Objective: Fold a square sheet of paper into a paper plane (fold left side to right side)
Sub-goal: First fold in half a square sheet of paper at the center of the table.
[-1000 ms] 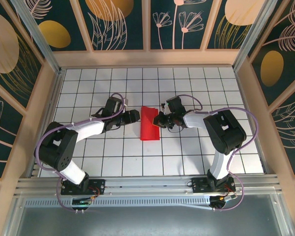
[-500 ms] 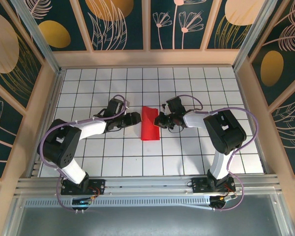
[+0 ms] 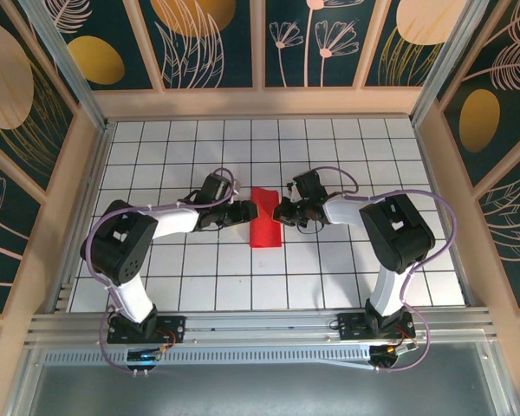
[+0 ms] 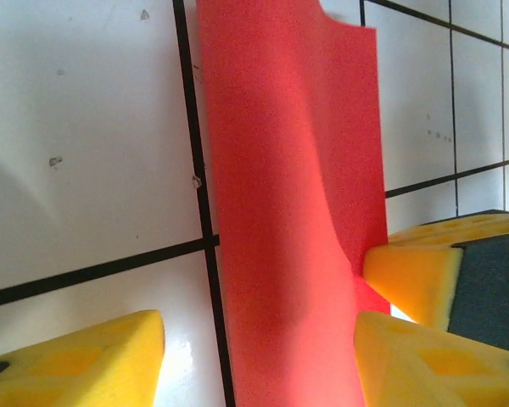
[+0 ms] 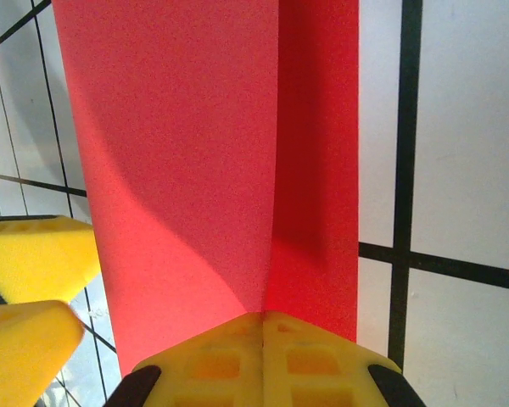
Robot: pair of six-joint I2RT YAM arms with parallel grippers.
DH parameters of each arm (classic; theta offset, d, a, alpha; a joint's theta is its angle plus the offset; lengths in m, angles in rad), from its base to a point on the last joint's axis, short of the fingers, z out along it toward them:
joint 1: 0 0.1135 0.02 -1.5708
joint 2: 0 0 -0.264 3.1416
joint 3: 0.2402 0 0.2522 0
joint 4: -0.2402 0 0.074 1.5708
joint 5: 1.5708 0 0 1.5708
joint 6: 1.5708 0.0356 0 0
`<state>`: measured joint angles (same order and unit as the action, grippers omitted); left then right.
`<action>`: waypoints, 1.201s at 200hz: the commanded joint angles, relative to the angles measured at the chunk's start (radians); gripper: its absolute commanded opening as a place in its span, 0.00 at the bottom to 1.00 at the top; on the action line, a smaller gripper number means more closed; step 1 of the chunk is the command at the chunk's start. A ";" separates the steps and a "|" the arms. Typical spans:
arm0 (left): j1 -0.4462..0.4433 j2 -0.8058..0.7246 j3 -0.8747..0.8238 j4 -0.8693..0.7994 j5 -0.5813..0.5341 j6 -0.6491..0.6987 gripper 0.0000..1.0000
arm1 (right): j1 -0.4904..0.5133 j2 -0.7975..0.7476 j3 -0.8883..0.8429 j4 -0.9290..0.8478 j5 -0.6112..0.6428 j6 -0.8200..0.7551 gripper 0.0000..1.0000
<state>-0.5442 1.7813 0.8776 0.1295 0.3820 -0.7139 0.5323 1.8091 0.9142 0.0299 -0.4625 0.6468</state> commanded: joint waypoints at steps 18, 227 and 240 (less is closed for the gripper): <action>-0.013 0.049 0.050 -0.016 0.008 -0.013 0.51 | 0.009 -0.028 0.032 -0.040 0.027 -0.030 0.00; -0.075 0.168 0.153 -0.209 -0.127 0.067 0.39 | -0.043 -0.227 -0.022 -0.155 0.252 -0.047 0.36; -0.077 0.174 0.155 -0.211 -0.126 0.068 0.39 | -0.060 -0.258 -0.036 -0.163 0.268 -0.048 0.37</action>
<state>-0.6025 1.8866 1.0271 -0.0380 0.2859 -0.6712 0.5045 1.6203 0.9115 -0.0917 -0.2756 0.6083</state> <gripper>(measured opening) 0.388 0.356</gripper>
